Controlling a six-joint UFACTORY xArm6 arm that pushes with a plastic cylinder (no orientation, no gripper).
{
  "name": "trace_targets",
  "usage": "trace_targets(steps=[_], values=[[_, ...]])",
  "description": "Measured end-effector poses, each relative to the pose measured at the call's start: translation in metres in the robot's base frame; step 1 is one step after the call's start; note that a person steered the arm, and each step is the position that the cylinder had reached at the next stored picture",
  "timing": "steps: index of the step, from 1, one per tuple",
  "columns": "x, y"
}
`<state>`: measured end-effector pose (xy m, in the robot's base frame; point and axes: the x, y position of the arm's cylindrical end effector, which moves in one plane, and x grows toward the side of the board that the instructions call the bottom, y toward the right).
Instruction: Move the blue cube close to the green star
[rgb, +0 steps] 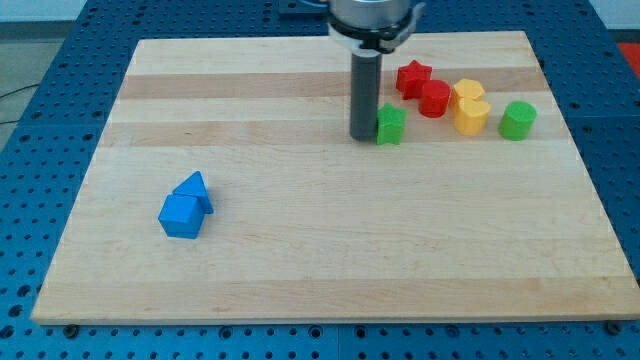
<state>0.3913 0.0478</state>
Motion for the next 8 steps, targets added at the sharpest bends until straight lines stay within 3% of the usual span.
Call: trace_targets(steps=[2,4,5,6,8], values=[[-0.020,0.021],[-0.033,-0.275],[0.030,-0.350],[0.045,-0.352],[0.225,-0.325]])
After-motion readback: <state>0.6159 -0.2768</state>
